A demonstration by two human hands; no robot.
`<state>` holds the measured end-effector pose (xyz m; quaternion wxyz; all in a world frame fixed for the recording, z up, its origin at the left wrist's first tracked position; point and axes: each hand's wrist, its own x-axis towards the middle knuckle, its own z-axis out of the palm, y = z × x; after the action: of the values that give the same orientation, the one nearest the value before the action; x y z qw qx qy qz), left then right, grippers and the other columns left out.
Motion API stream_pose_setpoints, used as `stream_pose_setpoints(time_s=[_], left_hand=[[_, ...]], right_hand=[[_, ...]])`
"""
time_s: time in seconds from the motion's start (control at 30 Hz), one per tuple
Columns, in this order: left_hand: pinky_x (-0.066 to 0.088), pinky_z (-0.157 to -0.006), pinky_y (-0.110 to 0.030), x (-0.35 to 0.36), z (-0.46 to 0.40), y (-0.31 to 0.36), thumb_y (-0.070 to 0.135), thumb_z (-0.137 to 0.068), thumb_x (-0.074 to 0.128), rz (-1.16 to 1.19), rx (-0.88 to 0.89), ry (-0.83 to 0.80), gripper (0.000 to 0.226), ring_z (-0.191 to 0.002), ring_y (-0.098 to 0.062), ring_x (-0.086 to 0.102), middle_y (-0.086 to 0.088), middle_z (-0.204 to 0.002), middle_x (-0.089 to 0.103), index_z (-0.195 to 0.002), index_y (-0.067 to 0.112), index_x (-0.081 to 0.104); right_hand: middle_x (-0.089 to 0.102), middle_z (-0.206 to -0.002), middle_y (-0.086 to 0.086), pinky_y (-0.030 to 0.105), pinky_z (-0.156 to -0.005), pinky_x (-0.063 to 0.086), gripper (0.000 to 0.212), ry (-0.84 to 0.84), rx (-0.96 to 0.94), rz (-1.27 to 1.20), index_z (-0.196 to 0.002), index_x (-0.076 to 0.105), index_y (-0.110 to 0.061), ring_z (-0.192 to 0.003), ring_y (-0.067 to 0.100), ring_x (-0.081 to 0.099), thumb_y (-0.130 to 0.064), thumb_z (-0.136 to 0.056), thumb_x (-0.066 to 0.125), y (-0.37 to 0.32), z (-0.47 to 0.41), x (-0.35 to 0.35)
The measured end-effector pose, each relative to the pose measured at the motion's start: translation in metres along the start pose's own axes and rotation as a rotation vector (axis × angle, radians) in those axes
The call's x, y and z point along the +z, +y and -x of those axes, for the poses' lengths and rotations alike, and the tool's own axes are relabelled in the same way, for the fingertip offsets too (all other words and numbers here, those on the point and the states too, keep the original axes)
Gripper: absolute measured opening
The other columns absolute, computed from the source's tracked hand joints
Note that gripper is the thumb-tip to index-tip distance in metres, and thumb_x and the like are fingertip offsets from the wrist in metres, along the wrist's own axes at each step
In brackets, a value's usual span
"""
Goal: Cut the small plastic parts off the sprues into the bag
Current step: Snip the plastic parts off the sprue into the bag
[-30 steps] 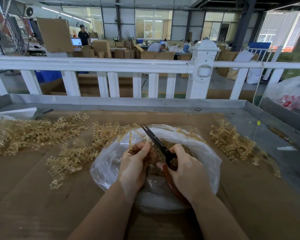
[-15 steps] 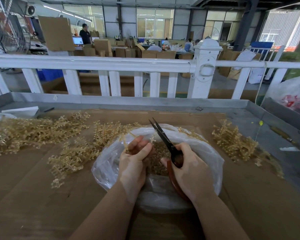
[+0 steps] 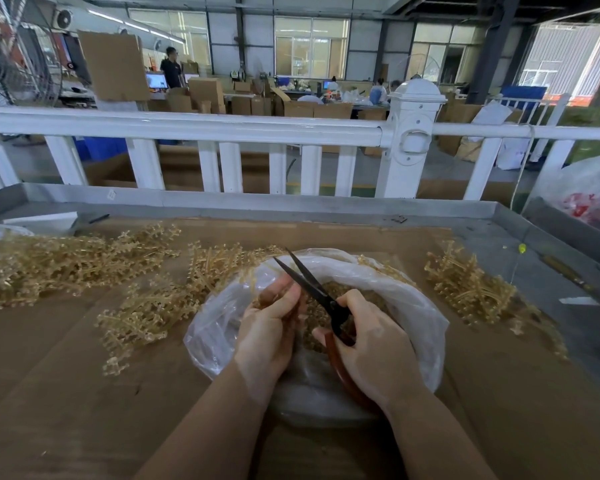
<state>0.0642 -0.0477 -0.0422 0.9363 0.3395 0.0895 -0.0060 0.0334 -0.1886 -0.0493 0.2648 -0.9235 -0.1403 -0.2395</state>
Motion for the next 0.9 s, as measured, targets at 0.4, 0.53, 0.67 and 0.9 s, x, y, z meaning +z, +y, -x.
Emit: stream_pose_setpoints(time_s=[0.4, 0.53, 0.67, 0.9], left_hand=[[0.051, -0.05, -0.017, -0.0008, -0.0038, 0.0022, -0.008, -0.088, 0.048, 0.01, -0.032, -0.048, 0.021, -0.055, -0.01, 0.064, -0.006, -0.073, 0.066, -0.103, 0.001, 0.06], [0.053, -0.052, -0.019, -0.0011, -0.0032, 0.0009, -0.011, -0.085, 0.051, -0.047, -0.01, -0.004, 0.02, -0.06, -0.012, 0.069, -0.004, -0.069, 0.071, -0.085, 0.005, 0.062], [0.054, -0.055, -0.019, -0.0016, -0.0026, 0.0003, -0.011, -0.085, 0.052, -0.072, -0.01, -0.005, 0.019, -0.063, -0.012, 0.068, -0.005, -0.072, 0.071, -0.088, 0.005, 0.062], [0.052, -0.051, -0.018, -0.0015, -0.0037, 0.0003, -0.01, -0.081, 0.054, -0.042, -0.033, -0.038, 0.02, -0.062, -0.012, 0.07, -0.005, -0.071, 0.072, -0.083, 0.007, 0.064]], right_hand=[[0.061, -0.093, -0.011, 0.013, -0.073, 0.041, 0.036, -0.034, -0.027, 0.01, -0.104, 0.052, -0.027, -0.085, 0.004, 0.056, -0.053, -0.082, 0.06, 0.0, -0.0007, -0.0008], [0.061, -0.093, -0.012, 0.014, -0.074, 0.043, 0.035, -0.042, -0.027, -0.003, -0.103, 0.052, -0.027, -0.085, 0.005, 0.056, -0.054, -0.081, 0.058, -0.0002, -0.0009, -0.0006], [0.061, -0.092, -0.012, 0.01, -0.07, 0.039, 0.034, -0.043, -0.03, -0.006, -0.102, 0.053, -0.026, -0.083, 0.004, 0.056, -0.052, -0.081, 0.06, 0.0008, -0.001, -0.0004], [0.065, -0.094, -0.007, 0.018, -0.072, 0.048, 0.036, -0.027, -0.059, -0.019, -0.105, 0.054, -0.02, -0.085, 0.008, 0.061, -0.047, -0.083, 0.063, 0.0002, -0.0014, -0.0014]])
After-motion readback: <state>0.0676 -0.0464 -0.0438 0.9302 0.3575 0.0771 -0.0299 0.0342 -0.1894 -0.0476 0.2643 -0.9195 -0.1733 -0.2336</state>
